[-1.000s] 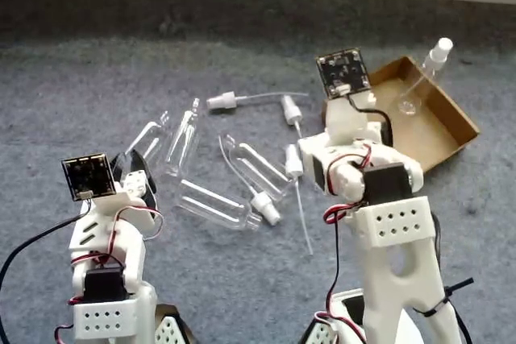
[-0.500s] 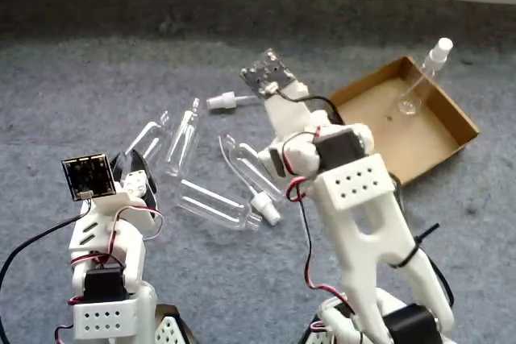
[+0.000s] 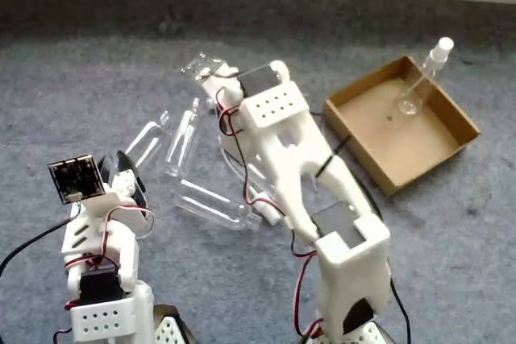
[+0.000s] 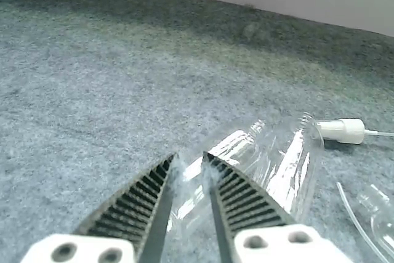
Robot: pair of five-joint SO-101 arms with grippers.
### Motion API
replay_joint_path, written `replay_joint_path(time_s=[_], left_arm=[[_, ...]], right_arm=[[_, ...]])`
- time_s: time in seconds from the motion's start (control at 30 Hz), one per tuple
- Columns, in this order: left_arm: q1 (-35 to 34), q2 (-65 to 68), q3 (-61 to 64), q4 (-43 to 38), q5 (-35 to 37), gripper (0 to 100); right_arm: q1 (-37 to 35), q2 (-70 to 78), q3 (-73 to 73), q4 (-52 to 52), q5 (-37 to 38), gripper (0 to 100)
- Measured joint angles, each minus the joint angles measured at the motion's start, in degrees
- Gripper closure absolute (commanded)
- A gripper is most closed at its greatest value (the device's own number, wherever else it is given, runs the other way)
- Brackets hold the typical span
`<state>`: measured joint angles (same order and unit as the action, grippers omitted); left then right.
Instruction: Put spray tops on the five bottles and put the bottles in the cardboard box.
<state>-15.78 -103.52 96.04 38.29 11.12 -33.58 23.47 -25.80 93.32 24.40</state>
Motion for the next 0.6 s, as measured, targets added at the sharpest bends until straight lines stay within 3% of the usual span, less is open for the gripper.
replay_joint_path(time_s=[0.33, 0.6], left_arm=[[0.0, 0.0, 0.0, 0.0, 0.0, 98], [0.0, 0.0, 0.0, 0.0, 0.0, 98]], right_arm=[[-1.14, 23.21, -24.88, 6.33, 0.09, 58.0], [-1.14, 31.74, -28.92, 6.42, 0.09, 61.4]])
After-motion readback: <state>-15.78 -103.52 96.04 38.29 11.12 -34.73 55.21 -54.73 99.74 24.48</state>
